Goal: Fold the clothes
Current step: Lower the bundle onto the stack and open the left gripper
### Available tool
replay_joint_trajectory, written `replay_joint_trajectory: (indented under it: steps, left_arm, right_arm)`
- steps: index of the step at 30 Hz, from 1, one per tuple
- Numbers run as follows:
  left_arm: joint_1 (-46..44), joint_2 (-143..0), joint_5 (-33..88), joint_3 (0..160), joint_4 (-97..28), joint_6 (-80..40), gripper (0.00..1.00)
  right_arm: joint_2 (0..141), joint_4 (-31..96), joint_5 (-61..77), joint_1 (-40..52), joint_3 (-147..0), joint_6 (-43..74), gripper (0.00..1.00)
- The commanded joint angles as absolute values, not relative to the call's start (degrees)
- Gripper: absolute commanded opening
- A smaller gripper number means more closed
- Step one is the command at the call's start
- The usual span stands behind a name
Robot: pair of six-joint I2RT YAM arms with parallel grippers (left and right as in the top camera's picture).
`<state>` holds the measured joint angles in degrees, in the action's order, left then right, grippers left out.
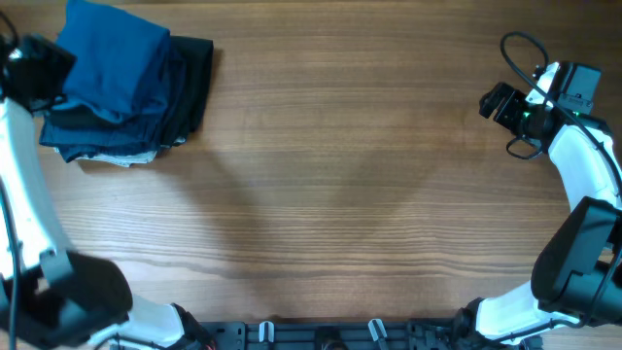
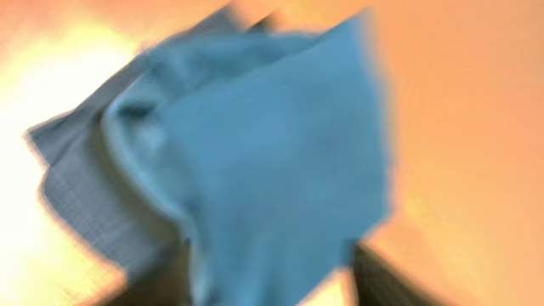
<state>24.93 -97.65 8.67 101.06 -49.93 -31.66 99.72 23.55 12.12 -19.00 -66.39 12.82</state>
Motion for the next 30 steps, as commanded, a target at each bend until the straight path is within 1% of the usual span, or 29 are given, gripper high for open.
replay_joint_trajectory:
  steps: [1, 3, 8, 16, 19, 24, 30]
  left_arm:
    - [24.5, -96.1, 19.9, 102.4, -45.3, -25.7, 0.08]
    - [24.3, -97.6, 21.1, 102.4, -43.1, -24.1, 0.04]
    - [24.7, -103.7, 21.2, 102.4, -38.5, -22.7, 0.04]
    - [27.5, -114.2, 20.4, 102.4, -38.3, -18.2, 0.04]
    - [29.2, -116.7, 20.2, 102.4, -38.3, -18.5, 0.04]
    - [30.7, -116.2, 24.2, 102.3, -37.6, -18.4, 0.04]
    - [30.4, -108.9, 30.2, 102.4, -36.9, -20.1, 0.04]
  right_arm:
    - [99.1, 23.4, 11.4, -18.8, -67.1, 13.6, 1.00]
    - [99.1, 23.4, 11.4, -18.8, -67.1, 13.5, 1.00]
    - [99.1, 23.4, 11.4, -18.8, -67.1, 13.6, 1.00]
    - [99.1, 23.4, 11.4, -18.8, -67.1, 13.6, 1.00]
    - [99.1, 23.4, 11.4, -18.8, -67.1, 13.6, 1.00]
    - [99.1, 23.4, 11.4, -18.8, -67.1, 13.6, 1.00]
    - [99.1, 23.4, 11.4, -18.8, -67.1, 13.6, 1.00]
